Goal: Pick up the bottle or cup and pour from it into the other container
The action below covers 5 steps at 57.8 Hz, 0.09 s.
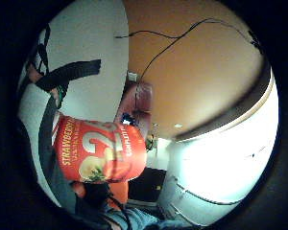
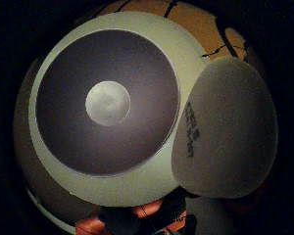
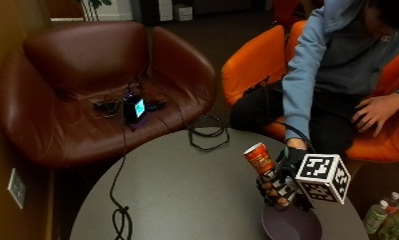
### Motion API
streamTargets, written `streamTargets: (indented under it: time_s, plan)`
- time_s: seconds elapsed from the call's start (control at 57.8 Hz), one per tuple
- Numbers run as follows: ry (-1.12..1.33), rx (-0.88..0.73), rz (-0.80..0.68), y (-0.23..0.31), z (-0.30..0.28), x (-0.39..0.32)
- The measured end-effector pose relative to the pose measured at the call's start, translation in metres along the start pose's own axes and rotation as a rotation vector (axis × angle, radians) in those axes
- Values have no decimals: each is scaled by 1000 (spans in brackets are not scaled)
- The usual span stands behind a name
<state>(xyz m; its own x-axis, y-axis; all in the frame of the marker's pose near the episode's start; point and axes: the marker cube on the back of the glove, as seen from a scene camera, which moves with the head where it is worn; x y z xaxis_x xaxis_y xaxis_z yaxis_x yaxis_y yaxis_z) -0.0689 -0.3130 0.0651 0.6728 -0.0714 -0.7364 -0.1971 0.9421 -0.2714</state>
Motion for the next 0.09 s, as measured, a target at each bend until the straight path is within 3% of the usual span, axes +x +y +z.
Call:
streamTargets:
  time_s: [0.087]
  plan:
    - [-12, 3, -6, 1, 0, -5]
